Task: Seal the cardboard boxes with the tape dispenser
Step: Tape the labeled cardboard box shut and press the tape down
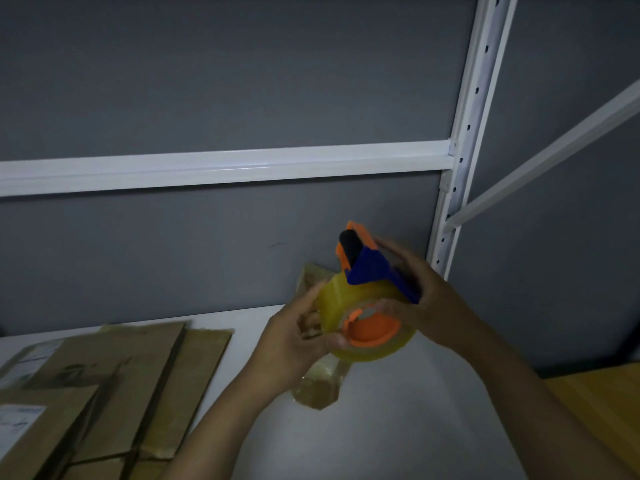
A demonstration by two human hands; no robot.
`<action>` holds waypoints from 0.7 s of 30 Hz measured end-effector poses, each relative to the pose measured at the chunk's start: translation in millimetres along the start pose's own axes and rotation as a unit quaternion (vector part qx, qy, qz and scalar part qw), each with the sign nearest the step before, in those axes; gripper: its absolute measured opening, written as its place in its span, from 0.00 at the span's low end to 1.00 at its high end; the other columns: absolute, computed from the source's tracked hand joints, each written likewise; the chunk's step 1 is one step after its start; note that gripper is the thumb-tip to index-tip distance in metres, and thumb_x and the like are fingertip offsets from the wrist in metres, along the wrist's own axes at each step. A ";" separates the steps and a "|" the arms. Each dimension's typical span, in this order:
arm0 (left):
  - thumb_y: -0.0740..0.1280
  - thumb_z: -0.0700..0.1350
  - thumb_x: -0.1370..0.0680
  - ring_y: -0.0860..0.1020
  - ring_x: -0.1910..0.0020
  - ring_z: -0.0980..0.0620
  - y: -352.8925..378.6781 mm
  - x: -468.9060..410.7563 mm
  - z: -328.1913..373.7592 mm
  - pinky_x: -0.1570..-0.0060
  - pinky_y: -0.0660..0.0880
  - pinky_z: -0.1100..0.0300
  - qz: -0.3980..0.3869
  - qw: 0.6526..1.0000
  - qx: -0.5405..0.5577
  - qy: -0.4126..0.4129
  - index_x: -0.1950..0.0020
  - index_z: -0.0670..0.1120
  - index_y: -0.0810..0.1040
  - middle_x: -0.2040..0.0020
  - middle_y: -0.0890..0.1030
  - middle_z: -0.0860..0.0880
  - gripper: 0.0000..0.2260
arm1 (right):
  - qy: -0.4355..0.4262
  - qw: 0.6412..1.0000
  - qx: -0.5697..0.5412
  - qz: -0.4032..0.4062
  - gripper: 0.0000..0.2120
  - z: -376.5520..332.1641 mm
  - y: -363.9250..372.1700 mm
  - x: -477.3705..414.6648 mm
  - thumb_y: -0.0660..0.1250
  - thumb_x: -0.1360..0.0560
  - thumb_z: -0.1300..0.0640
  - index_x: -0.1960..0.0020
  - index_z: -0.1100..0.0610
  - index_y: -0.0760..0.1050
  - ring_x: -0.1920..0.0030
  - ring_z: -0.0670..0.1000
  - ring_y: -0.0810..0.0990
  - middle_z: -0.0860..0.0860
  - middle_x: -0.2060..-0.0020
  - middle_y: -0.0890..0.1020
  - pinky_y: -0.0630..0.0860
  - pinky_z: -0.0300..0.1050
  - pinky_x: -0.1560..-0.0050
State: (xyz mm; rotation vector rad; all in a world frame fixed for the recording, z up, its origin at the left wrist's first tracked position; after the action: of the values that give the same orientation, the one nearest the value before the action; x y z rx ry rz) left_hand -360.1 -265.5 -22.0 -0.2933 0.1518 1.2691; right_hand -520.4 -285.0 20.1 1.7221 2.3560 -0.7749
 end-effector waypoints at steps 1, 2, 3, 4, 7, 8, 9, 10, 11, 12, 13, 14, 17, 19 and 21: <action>0.71 0.46 0.32 0.80 0.42 0.57 -1.2 0.5 5.1 0.49 0.77 0.64 0.011 1.000 0.008 -0.008 0.32 0.53 0.71 0.42 0.82 0.57 0.28 | -0.005 1.000 0.002 -0.002 0.35 -0.8 -1.4 0.9 0.74 0.36 0.46 0.32 0.36 0.66 0.39 0.43 0.76 0.40 0.37 0.76 0.76 0.35 0.49; 0.68 0.50 0.31 0.80 0.43 0.59 -6.3 0.7 11.9 0.50 0.76 0.66 0.038 0.999 0.008 -0.011 0.34 0.53 0.73 0.44 0.83 0.57 0.24 | -0.010 1.000 0.007 0.002 0.35 -1.9 -3.3 2.6 0.74 0.36 0.45 0.32 0.36 0.66 0.39 0.41 0.76 0.37 0.38 0.76 0.75 0.33 0.49; 0.64 0.56 0.31 0.81 0.46 0.59 -12.8 0.7 17.9 0.52 0.76 0.67 0.074 0.997 0.011 -0.018 0.39 0.52 0.77 0.46 0.84 0.55 0.22 | -0.016 1.000 0.020 0.009 0.35 -2.8 -5.8 4.7 0.74 0.37 0.44 0.32 0.34 0.66 0.40 0.40 0.77 0.34 0.39 0.77 0.74 0.31 0.50; 0.61 0.61 0.31 0.82 0.49 0.57 -19.2 -1.2 19.1 0.53 0.77 0.66 0.105 0.993 0.027 -0.036 0.44 0.50 0.81 0.49 0.85 0.53 0.23 | -0.023 0.999 0.038 0.016 0.35 -3.8 -7.8 6.6 0.73 0.37 0.43 0.33 0.32 0.67 0.42 0.39 0.77 0.33 0.42 0.77 0.73 0.29 0.51; 0.61 0.61 0.28 0.83 0.60 0.53 -16.9 -10.3 21.8 0.57 0.76 0.59 0.116 0.982 0.090 -0.118 0.53 0.44 0.83 0.59 0.85 0.48 0.22 | -0.038 0.996 0.071 0.038 0.34 -1.6 -11.7 9.5 0.75 0.36 0.47 0.36 0.27 0.66 0.47 0.40 0.78 0.34 0.47 0.78 0.74 0.31 0.51; 0.64 0.58 0.25 0.81 0.64 0.54 -14.2 -13.2 19.0 0.61 0.76 0.60 0.110 0.978 0.113 -0.138 0.55 0.43 0.83 0.62 0.84 0.47 0.19 | -0.043 0.995 0.081 0.042 0.34 -0.6 -12.1 9.7 0.75 0.35 0.48 0.36 0.27 0.66 0.47 0.41 0.79 0.35 0.48 0.78 0.74 0.31 0.51; 0.66 0.53 0.23 0.79 0.68 0.55 -12.2 -15.6 17.6 0.66 0.74 0.62 0.111 0.972 0.140 -0.151 0.57 0.42 0.82 0.64 0.83 0.47 0.15 | -0.047 0.993 0.097 0.046 0.34 1.2 -12.8 9.5 0.75 0.35 0.48 0.35 0.28 0.66 0.48 0.42 0.78 0.36 0.49 0.78 0.74 0.32 0.52; 0.67 0.47 0.23 0.77 0.71 0.56 -11.8 -18.5 16.8 0.69 0.73 0.64 0.116 0.968 0.156 -0.156 0.60 0.41 0.81 0.67 0.81 0.47 0.11 | -0.052 0.991 0.116 0.047 0.34 2.8 -13.4 9.4 0.75 0.35 0.46 0.34 0.29 0.65 0.50 0.43 0.78 0.36 0.50 0.78 0.74 0.33 0.52; 0.67 0.43 0.23 0.75 0.73 0.56 -13.1 -21.1 14.4 0.72 0.71 0.65 0.123 0.966 0.161 -0.158 0.62 0.41 0.80 0.69 0.79 0.47 0.09 | -0.054 0.988 0.135 0.048 0.34 5.2 -14.3 9.5 0.74 0.35 0.43 0.34 0.29 0.65 0.50 0.43 0.77 0.36 0.51 0.77 0.73 0.33 0.53; 0.67 0.40 0.23 0.73 0.74 0.56 -15.7 -24.0 9.4 0.73 0.69 0.65 0.129 0.967 0.154 -0.160 0.64 0.40 0.79 0.70 0.78 0.46 0.10 | -0.053 0.985 0.157 0.048 0.33 8.0 -15.8 9.9 0.73 0.36 0.40 0.34 0.29 0.64 0.51 0.43 0.77 0.36 0.51 0.76 0.72 0.33 0.53; 0.67 0.38 0.23 0.72 0.75 0.56 -18.3 -25.1 5.1 0.74 0.68 0.65 0.135 0.967 0.140 -0.167 0.65 0.40 0.78 0.70 0.77 0.46 0.10 | -0.051 0.981 0.180 0.049 0.33 10.7 -17.9 10.6 0.72 0.37 0.38 0.35 0.27 0.63 0.51 0.43 0.76 0.36 0.51 0.76 0.72 0.33 0.53; 0.68 0.37 0.23 0.71 0.75 0.56 -21.2 -25.4 -0.3 0.74 0.68 0.64 0.141 0.966 0.123 -0.176 0.66 0.40 0.78 0.71 0.77 0.46 0.11 | -0.052 0.977 0.201 0.048 0.33 13.3 -19.7 11.9 0.71 0.38 0.36 0.36 0.24 0.63 0.51 0.42 0.76 0.36 0.51 0.76 0.71 0.32 0.54; 0.69 0.37 0.24 0.70 0.76 0.55 -29.3 -22.0 -17.6 0.72 0.68 0.63 0.160 0.963 0.087 -0.201 0.69 0.42 0.77 0.71 0.76 0.46 0.13 | -0.049 0.970 0.235 0.034 0.31 23.3 -23.4 16.4 0.71 0.39 0.34 0.40 0.21 0.64 0.52 0.41 0.76 0.37 0.53 0.76 0.71 0.31 0.56; 0.69 0.37 0.24 0.69 0.76 0.54 -34.6 -17.4 -28.5 0.70 0.67 0.61 0.173 0.958 0.070 -0.217 0.68 0.42 0.77 0.71 0.75 0.45 0.12 | -0.036 0.968 0.247 0.025 0.29 33.6 -28.4 20.6 0.71 0.40 0.34 0.42 0.21 0.66 0.52 0.40 0.76 0.38 0.53 0.76 0.71 0.30 0.56; 0.68 0.36 0.25 0.68 0.75 0.54 -45.5 -12.2 -39.0 0.68 0.66 0.59 0.195 0.952 0.056 -0.229 0.65 0.41 0.76 0.72 0.75 0.46 0.09 | -0.009 0.964 0.264 0.004 0.32 47.3 -32.8 25.3 0.73 0.39 0.35 0.39 0.25 0.65 0.50 0.38 0.74 0.39 0.51 0.76 0.71 0.31 0.53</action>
State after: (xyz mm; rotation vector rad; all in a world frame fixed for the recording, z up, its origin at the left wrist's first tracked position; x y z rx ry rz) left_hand -318.4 -300.5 -49.8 0.1444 -0.1231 1.6806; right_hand -568.5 -292.7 -19.6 1.8787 2.2616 -1.5189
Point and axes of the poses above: each hand's wrist, its own x-axis away from the middle knuckle, its own y-axis out of the palm, z = x × y, the point moved 9 cm from there along -x, towards the middle knuckle
